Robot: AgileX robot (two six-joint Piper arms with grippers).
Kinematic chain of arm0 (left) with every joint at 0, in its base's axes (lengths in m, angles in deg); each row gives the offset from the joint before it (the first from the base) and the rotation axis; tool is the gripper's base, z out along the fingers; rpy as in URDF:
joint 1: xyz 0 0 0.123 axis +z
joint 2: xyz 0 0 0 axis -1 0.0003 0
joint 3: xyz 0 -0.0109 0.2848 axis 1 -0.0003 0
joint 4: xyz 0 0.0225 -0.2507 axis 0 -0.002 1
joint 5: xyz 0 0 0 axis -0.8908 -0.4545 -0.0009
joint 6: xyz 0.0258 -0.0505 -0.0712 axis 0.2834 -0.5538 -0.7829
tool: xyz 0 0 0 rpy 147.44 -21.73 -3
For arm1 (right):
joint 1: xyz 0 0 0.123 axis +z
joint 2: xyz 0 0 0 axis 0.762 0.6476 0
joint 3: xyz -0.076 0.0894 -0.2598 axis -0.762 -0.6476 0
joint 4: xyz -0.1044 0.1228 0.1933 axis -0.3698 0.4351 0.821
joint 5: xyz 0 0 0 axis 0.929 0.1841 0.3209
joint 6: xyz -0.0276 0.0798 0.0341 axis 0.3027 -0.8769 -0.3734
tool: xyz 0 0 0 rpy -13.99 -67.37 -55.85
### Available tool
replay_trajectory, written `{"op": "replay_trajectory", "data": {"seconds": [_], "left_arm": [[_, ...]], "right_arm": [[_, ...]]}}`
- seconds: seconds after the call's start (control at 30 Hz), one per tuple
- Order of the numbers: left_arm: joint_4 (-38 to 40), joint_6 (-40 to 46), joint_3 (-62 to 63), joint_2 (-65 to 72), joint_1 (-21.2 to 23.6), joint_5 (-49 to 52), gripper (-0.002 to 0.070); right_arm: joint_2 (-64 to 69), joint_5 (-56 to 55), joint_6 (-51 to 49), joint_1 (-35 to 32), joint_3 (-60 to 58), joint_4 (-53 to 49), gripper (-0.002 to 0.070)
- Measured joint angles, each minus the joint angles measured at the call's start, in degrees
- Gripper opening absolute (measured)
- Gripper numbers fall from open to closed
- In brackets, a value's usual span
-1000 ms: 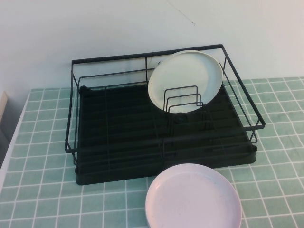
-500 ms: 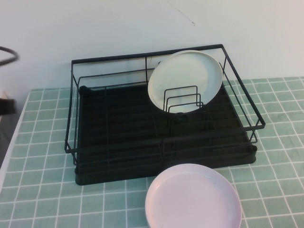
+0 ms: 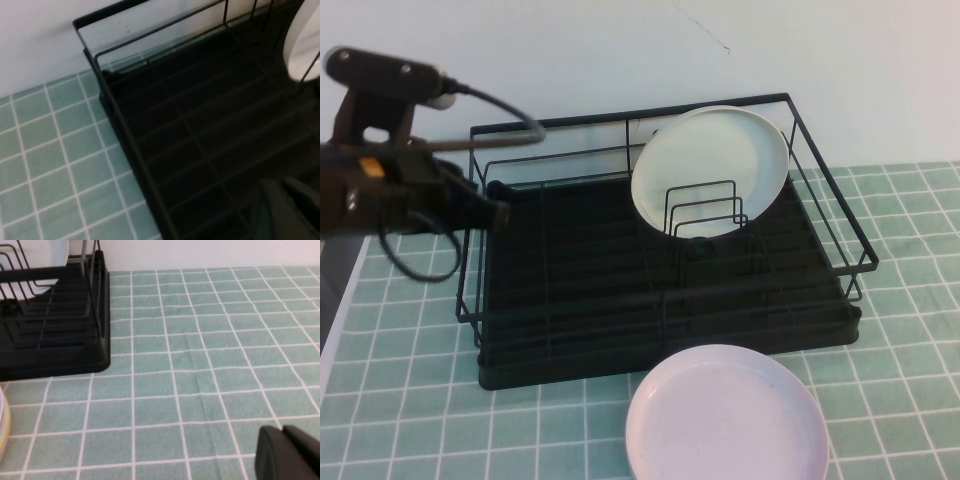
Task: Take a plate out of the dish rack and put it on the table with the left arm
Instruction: Grasp the plate from the shelf
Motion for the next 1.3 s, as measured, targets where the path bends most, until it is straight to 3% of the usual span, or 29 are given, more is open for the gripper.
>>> {"op": "replay_trajectory", "data": {"seconds": [0.1, 0.4, 0.53, 0.7, 0.83, 1.0, 1.07, 1.3], "left_arm": [[1.4, 0.1, 3.2, 3.1, 0.0, -1.1, -0.0002], [5.5, -3.0, 5.2, 7.8, 0.0, -18.1, -0.0002], [5.5, -1.6, 8.7, 12.6, 0.0, -15.6, -0.0002], [6.1, 10.3, 16.1, 19.0, -0.7, -6.4, 0.0018], [6.2, 16.2, 21.6, 23.1, -1.9, -3.2, 0.0141], [6.3, 17.5, 25.8, 27.5, -3.9, -3.8, 0.043], [6.4, 17.5, 26.6, 29.1, -5.0, -5.7, 0.0506], [6.5, 17.8, 29.8, 34.0, -7.3, -9.0, 0.0545]], "right_arm": [[0.0, 0.0, 0.0, 0.0, 0.0, 0.0, -0.0002], [0.0, 0.0, 0.0, 0.0, 0.0, 0.0, -0.0002], [0.0, 0.0, 0.0, 0.0, 0.0, 0.0, -0.0002], [0.0, 0.0, 0.0, 0.0, 0.0, 0.0, -0.0002], [0.0, 0.0, 0.0, 0.0, 0.0, 0.0, -0.0002], [0.0, 0.0, 0.0, 0.0, 0.0, 0.0, -0.0002], [0.0, 0.0, 0.0, 0.0, 0.0, 0.0, -0.0002], [0.0, 0.0, 0.0, 0.0, 0.0, 0.0, -0.0002]]}}
